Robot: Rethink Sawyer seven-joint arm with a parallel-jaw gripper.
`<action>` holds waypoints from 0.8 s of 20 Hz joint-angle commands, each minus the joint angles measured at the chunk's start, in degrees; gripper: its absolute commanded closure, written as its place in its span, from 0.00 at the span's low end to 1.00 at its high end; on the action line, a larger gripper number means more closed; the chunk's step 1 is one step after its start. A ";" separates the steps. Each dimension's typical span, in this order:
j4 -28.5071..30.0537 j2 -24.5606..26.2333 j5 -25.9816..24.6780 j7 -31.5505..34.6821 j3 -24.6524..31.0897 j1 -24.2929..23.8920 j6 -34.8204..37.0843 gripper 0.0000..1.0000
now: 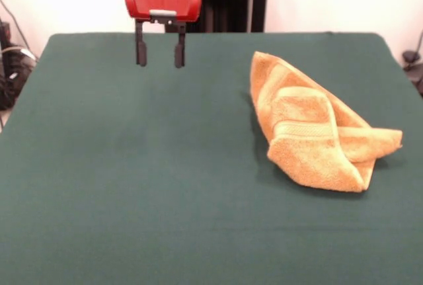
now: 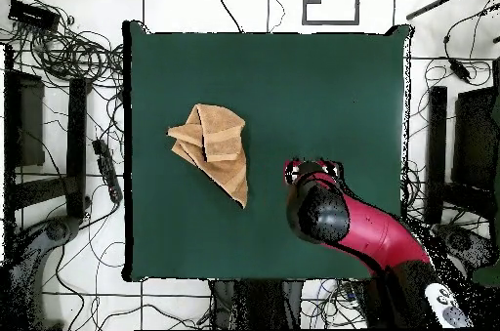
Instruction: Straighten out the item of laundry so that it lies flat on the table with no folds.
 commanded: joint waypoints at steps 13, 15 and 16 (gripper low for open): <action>-0.67 12.02 2.09 14.29 2.06 -2.19 -7.12 0.00; -0.19 10.48 1.56 13.39 1.96 -2.75 -5.66 0.00; 0.91 9.97 -0.07 12.34 2.58 -5.22 -5.49 0.00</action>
